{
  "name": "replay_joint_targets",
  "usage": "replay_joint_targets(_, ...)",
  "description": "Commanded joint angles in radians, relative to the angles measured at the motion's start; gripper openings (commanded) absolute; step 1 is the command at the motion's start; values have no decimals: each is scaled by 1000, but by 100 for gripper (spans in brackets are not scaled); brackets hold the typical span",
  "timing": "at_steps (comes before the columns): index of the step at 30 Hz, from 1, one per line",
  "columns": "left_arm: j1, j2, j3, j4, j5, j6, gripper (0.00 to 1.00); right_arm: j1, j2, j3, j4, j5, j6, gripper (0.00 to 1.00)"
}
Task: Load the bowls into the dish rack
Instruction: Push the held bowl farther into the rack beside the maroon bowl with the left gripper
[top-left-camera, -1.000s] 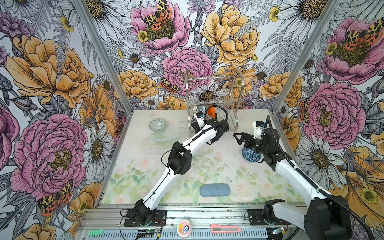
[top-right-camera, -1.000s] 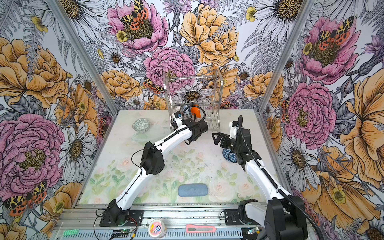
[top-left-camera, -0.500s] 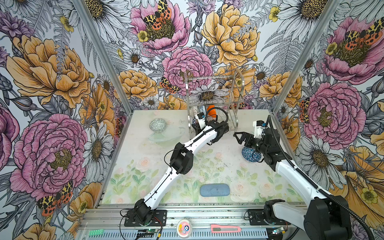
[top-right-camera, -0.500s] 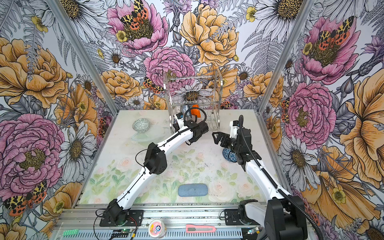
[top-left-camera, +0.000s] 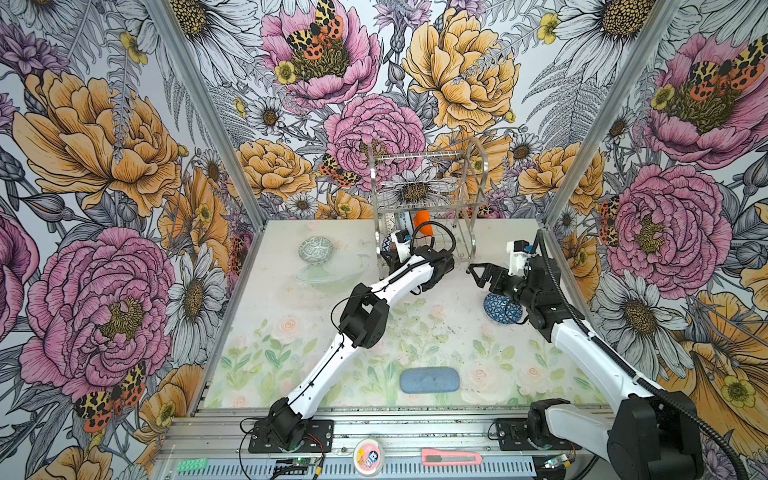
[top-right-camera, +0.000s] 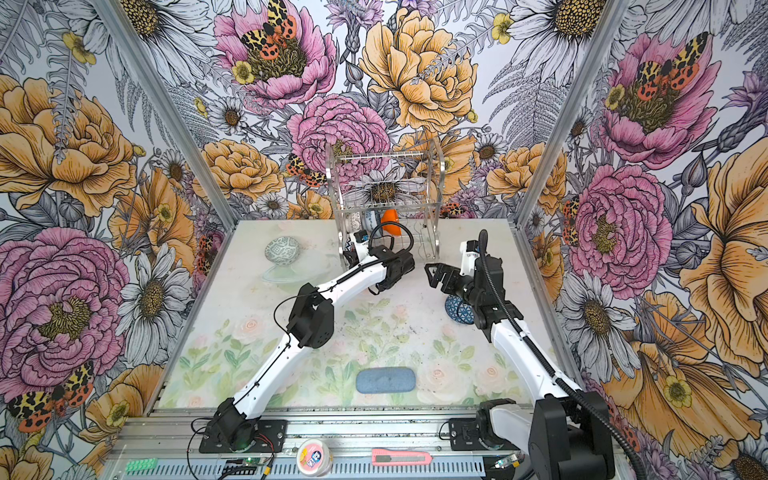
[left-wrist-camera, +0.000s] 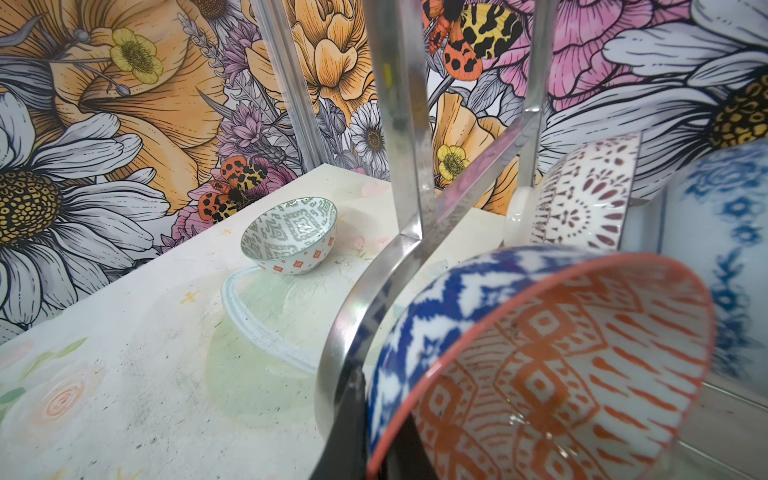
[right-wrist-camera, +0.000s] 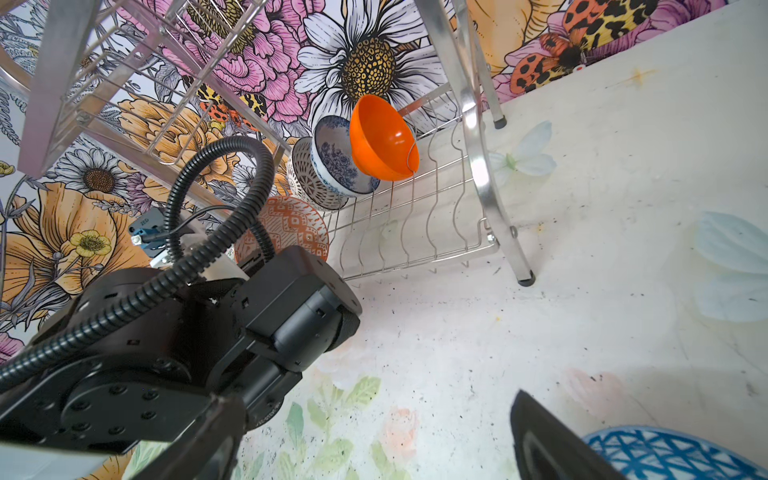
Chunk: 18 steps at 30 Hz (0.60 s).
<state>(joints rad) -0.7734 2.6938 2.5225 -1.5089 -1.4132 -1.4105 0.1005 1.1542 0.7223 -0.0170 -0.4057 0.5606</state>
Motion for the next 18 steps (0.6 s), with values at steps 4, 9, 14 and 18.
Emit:
replay_joint_targets(4, 12, -90, -84, -36, -1, -7, 0, -6, 6, -5, 26, -16, 12, 100)
replay_joint_targets(9, 19, -140, -155, -36, -24, -12, 0, -7, 9, -7, 34, -22, 21, 99)
replay_joint_targets(14, 28, -184, -228, -36, -45, -18, 0, -6, 14, -9, 44, -34, 32, 99)
replay_joint_targets(18, 25, -181, -211, -36, -55, -13, 0, -6, 22, -8, 51, -38, 37, 99)
